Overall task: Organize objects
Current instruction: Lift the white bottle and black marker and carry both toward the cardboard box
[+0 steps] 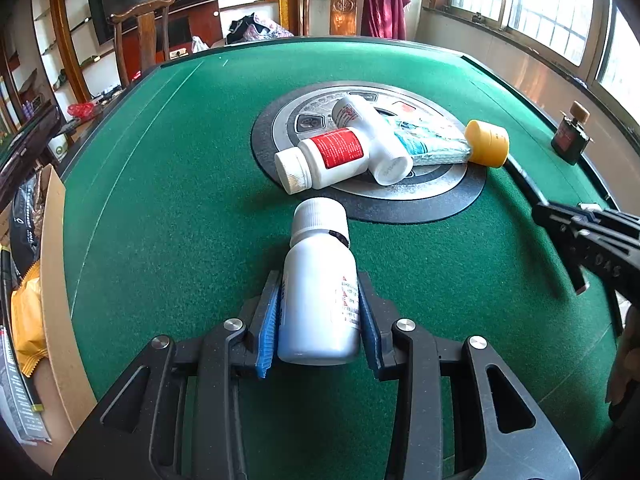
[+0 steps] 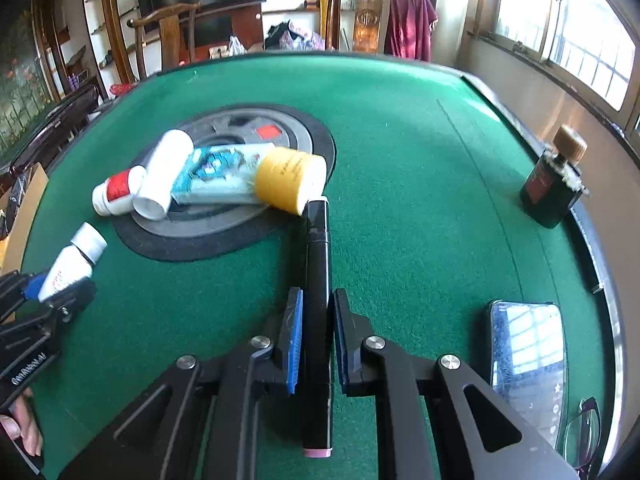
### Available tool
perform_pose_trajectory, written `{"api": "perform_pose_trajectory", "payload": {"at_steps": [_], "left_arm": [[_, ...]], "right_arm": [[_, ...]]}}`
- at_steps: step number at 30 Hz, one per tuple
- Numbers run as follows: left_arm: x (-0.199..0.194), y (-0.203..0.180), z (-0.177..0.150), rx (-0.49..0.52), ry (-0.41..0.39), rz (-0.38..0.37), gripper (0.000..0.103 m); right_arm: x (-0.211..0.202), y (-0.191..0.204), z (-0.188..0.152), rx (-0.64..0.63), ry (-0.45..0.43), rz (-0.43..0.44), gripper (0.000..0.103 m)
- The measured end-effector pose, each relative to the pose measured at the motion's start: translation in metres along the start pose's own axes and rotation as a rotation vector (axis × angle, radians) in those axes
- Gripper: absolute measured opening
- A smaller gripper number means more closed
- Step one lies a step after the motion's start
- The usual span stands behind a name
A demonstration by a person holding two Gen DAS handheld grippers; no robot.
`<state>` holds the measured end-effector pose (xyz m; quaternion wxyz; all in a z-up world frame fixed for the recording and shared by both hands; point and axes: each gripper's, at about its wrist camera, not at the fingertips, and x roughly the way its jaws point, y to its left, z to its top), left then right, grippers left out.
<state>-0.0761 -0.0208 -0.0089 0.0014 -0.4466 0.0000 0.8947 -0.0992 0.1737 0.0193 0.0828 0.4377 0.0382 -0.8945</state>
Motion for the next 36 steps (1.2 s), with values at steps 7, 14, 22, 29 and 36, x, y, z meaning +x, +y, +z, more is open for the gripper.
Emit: {"api": "perform_pose_trajectory", "payload": {"at_steps": [7,14,22,29,36], "left_arm": [[0.0,0.001,-0.001,-0.014,-0.015,-0.015,0.034],[-0.004,0.005,0.001,-0.044,-0.028,-0.057,0.034],[-0.013,0.007,0.002,-0.055,-0.074,-0.049,0.034],[-0.02,0.008,0.0,-0.058,-0.099,-0.034,0.034],[-0.028,0.011,-0.005,-0.069,-0.116,-0.027,0.034]], "right_arm": [[-0.023,0.01,0.002,0.001,-0.076,0.081,0.013],[-0.034,0.024,0.001,-0.029,-0.11,0.161,0.013],[-0.035,0.035,-0.002,-0.05,-0.107,0.205,0.013],[-0.034,0.041,-0.005,-0.066,-0.104,0.218,0.013],[-0.03,0.04,-0.006,-0.063,-0.094,0.23,0.013]]}}
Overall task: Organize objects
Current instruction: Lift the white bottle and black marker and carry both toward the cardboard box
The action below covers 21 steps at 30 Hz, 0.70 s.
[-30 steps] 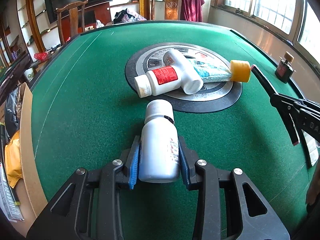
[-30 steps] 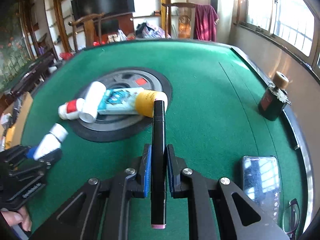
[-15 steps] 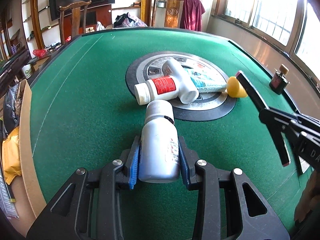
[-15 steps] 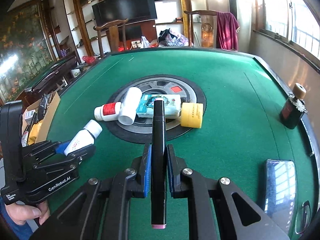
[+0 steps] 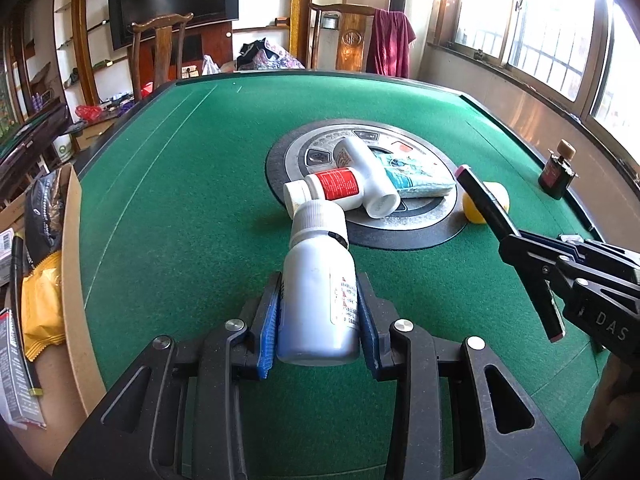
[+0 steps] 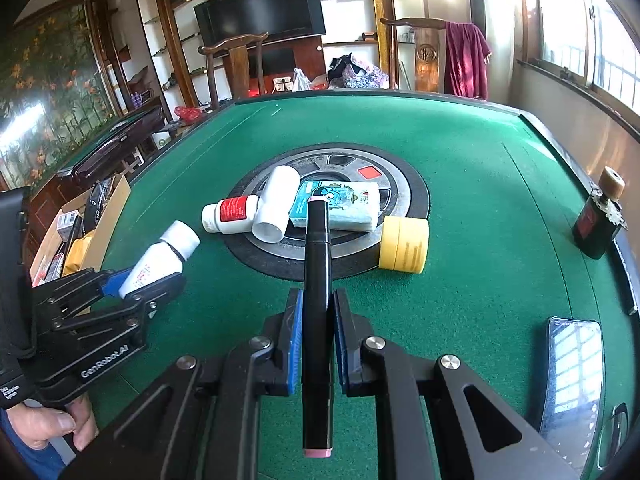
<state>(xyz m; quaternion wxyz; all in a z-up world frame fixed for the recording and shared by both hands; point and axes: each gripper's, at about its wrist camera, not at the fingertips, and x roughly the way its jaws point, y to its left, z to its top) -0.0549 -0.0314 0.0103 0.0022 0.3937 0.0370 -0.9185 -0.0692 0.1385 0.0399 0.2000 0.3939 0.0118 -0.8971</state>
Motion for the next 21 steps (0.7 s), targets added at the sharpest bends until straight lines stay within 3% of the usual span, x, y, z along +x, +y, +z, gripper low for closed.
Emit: {"api": "perform_pose_trajectory", "payload": {"at_steps": [13,21], "left_arm": [[-0.053,0.026,0.004,-0.077,-0.067,-0.043,0.034],[-0.096,0.074,0.0,-0.164,-0.131,-0.014,0.034]], "right_arm": [[0.006,0.003,-0.003,0.014,0.017,0.039,0.013],[0.001,0.03,-0.001,0.043,0.011,0.168,0.013]]}}
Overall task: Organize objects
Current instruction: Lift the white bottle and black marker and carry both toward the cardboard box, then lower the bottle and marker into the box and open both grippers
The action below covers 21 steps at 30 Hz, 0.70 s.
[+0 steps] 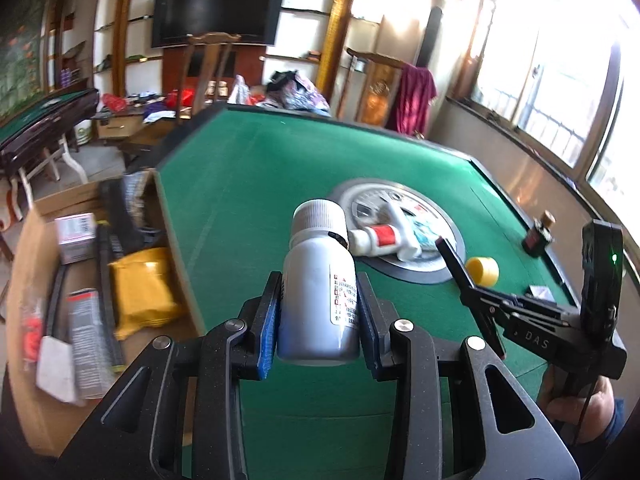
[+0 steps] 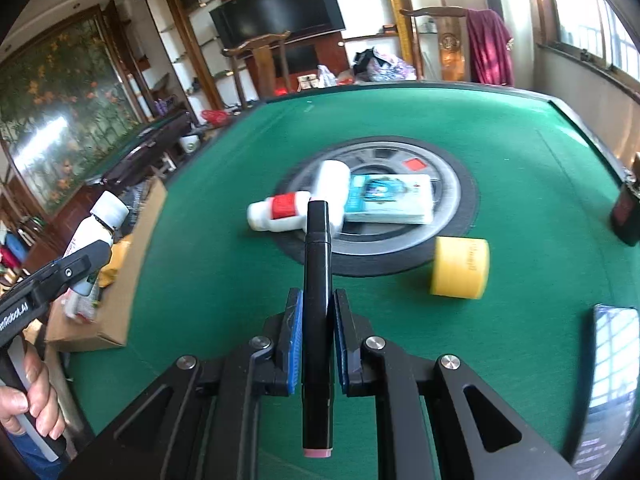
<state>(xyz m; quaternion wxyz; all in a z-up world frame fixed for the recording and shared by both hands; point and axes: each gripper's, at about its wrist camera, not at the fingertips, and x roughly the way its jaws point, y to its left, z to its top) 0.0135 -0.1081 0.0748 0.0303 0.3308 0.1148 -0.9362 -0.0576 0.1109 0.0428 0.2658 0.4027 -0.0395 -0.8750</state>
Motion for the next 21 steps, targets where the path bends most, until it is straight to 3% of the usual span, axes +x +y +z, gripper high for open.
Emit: {"api": "perform_pose_trajectory", "payload": {"at_steps": [12,21], "left_arm": [[-0.052,0.118,0.006,-0.15,-0.041,0.144,0.034],[-0.043,0.199,0.007,-0.232,0.03,0.222,0.034]], "right_arm": [[0.027,0.121,0.013,-0.119,0.084,0.23,0.013],[0.062,0.215,0.017,-0.198,0.186,0.322,0.013]]}}
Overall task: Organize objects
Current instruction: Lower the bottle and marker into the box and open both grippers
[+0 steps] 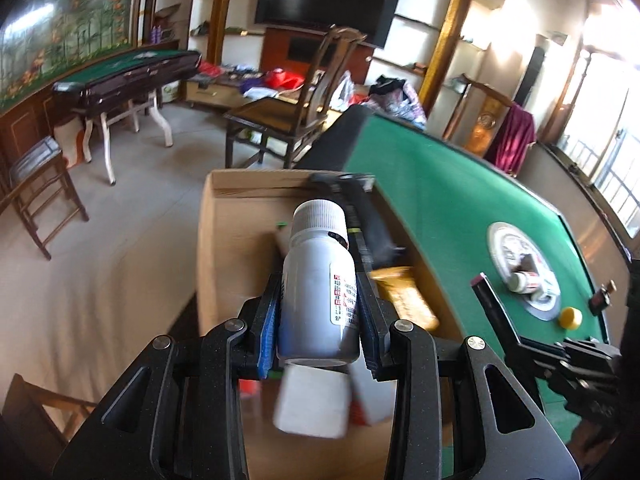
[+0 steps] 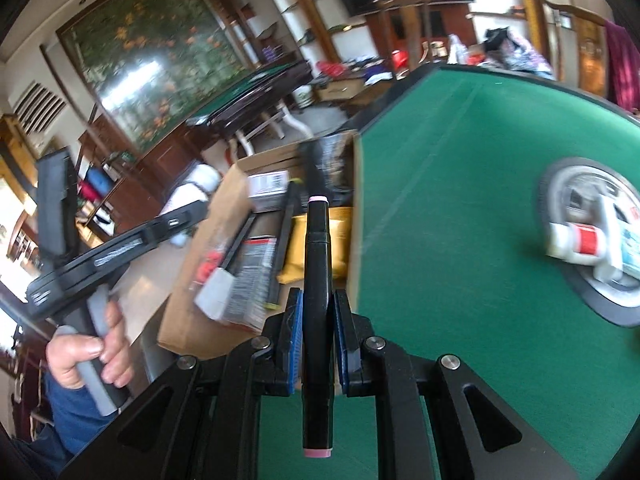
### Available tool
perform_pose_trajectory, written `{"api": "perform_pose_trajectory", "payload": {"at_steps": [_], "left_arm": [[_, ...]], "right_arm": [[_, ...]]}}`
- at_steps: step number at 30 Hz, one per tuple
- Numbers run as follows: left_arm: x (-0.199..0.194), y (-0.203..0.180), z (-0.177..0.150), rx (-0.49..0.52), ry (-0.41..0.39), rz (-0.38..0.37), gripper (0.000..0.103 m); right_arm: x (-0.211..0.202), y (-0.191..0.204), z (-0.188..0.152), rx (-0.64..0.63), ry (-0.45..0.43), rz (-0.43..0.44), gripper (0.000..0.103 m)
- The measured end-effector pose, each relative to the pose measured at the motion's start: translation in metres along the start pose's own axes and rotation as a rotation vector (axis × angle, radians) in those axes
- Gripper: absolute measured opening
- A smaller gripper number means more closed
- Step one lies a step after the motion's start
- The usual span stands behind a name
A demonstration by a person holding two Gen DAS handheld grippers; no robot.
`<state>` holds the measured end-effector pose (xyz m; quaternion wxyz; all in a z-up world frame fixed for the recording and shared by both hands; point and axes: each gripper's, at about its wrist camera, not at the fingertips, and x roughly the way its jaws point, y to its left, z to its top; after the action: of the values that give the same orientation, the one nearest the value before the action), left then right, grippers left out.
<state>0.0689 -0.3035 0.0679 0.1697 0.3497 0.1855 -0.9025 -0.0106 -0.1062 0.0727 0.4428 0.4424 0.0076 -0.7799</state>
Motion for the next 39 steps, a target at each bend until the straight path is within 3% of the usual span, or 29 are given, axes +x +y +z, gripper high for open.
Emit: {"api": "perform_pose_trajectory", "payload": {"at_steps": [8,16,39], "left_arm": [[0.043,0.034,0.016,-0.083,0.089,0.0,0.034],[0.073,0.053,0.024,-0.139,0.163,-0.024,0.034],[0.075,0.072,0.036,-0.2,0.156,-0.09,0.034]], "right_arm": [[0.058,0.047,0.025,-0.027,0.096,0.019,0.013],[0.097,0.057,0.04,0.004,0.141,0.01,0.013],[0.122,0.068,0.051,-0.024,0.091,-0.004,0.015]]}}
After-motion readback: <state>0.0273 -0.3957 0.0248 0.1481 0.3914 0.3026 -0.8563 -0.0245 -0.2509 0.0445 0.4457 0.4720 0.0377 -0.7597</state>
